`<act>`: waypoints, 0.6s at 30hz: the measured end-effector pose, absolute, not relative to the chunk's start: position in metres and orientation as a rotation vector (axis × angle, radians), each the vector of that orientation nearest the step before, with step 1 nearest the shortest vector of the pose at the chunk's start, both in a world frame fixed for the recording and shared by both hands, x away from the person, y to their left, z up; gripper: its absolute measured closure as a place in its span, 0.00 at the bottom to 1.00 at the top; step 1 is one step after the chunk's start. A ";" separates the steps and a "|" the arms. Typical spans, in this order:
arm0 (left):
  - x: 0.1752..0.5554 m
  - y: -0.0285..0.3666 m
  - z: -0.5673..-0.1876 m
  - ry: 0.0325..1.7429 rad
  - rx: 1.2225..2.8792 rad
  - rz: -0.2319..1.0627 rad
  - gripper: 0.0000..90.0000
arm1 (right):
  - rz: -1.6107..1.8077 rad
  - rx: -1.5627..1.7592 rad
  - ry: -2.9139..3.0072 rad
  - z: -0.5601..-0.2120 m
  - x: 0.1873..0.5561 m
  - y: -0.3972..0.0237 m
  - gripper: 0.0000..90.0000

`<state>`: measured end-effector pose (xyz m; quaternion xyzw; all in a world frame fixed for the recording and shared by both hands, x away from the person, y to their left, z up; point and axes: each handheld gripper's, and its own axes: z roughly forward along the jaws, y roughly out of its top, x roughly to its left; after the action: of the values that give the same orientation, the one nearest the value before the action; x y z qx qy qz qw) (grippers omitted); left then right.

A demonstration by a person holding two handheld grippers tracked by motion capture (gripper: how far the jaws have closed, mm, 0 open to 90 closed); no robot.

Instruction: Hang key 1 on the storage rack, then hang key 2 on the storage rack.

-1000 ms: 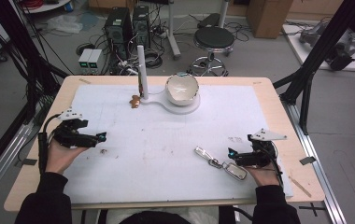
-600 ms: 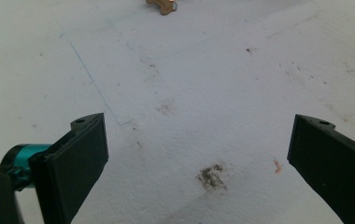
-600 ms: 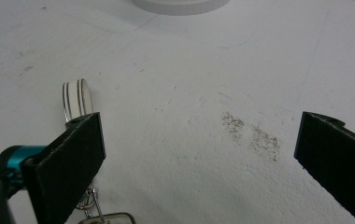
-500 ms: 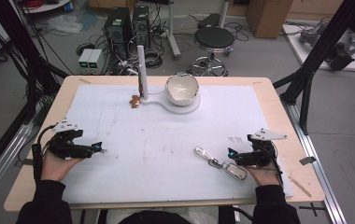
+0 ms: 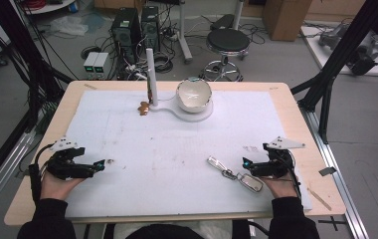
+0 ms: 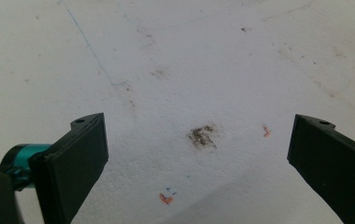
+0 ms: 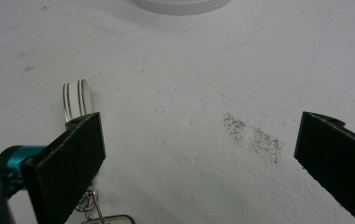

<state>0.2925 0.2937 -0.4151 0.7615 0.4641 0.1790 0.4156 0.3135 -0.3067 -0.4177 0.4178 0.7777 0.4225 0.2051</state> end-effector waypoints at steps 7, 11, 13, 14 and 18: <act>0.290 0.294 -0.418 1.156 1.908 0.453 0.06 | 1.195 1.142 2.168 -0.415 0.313 -0.304 0.01; 0.289 0.295 -0.418 1.154 1.902 0.452 0.06 | 1.192 1.134 2.182 -0.414 0.313 -0.301 0.01; 0.288 0.295 -0.418 1.153 1.902 0.454 0.06 | 1.193 1.130 2.184 -0.412 0.312 -0.300 0.01; 0.288 0.295 -0.418 1.152 1.902 0.453 0.06 | 1.197 1.122 2.182 -0.412 0.312 -0.300 0.01; 0.288 0.295 -0.418 1.153 1.901 0.454 0.06 | 1.200 1.112 2.190 -0.410 0.312 -0.298 0.01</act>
<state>0.2883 0.2950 -0.4183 0.7592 0.4604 0.1815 0.4226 0.3117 -0.2979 -0.4097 0.3985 0.7845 0.4298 0.2026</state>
